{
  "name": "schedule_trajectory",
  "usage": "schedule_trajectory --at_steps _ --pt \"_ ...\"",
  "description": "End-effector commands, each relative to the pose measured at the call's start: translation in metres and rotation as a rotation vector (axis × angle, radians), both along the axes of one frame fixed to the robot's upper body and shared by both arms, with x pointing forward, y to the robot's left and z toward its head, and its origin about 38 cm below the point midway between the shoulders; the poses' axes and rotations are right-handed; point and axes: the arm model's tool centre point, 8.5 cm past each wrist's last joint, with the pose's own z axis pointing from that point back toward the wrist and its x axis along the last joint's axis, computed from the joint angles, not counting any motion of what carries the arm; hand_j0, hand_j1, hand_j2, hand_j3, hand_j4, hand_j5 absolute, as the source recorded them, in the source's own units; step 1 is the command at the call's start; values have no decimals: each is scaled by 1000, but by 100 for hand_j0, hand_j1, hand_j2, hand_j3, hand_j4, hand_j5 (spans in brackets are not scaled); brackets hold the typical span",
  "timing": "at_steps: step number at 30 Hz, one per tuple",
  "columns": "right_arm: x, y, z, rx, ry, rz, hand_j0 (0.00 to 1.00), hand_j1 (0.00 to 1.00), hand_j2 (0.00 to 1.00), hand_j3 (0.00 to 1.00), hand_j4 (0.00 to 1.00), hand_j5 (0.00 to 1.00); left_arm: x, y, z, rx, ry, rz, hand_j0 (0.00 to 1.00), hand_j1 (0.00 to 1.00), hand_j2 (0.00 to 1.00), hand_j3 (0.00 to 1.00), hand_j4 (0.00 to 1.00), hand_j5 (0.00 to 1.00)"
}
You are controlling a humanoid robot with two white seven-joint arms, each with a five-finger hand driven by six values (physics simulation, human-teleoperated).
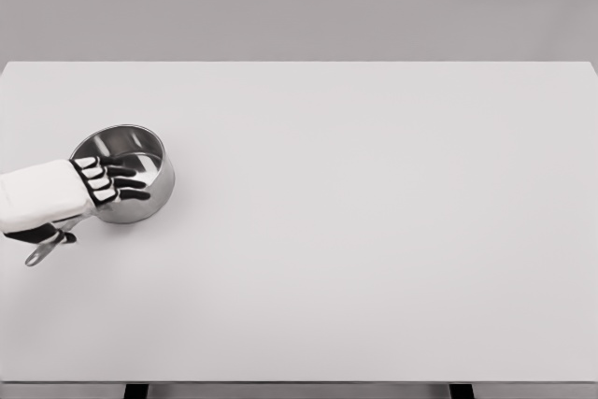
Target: Rotate pot handle
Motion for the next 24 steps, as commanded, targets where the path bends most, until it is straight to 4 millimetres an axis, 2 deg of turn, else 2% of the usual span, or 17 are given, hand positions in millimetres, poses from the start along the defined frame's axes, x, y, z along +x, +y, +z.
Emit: schedule_trajectory --at_steps 1,8,10,14,17,24 --pt "0 0 0 1 1 0 100 100 100 100 100 100 1 1 9 -34 3 8 100 100 100 100 100 100" --pt "0 0 0 1 1 0 100 100 100 100 100 100 6 4 38 -209 23 56 100 100 100 100 100 100" --pt "0 0 0 1 1 0 100 100 100 100 100 100 6 3 41 -272 46 68 100 100 100 100 100 100" --pt "0 0 0 1 1 0 100 100 100 100 100 100 3 2 33 -349 97 87 100 100 100 100 100 100" --pt "0 0 0 0 -1 0 100 100 100 100 100 100 -2 0 18 -437 123 114 100 100 100 100 100 100" --pt "0 0 0 0 -1 0 100 100 100 100 100 100 -8 -3 3 -538 89 147 100 100 100 100 100 100"
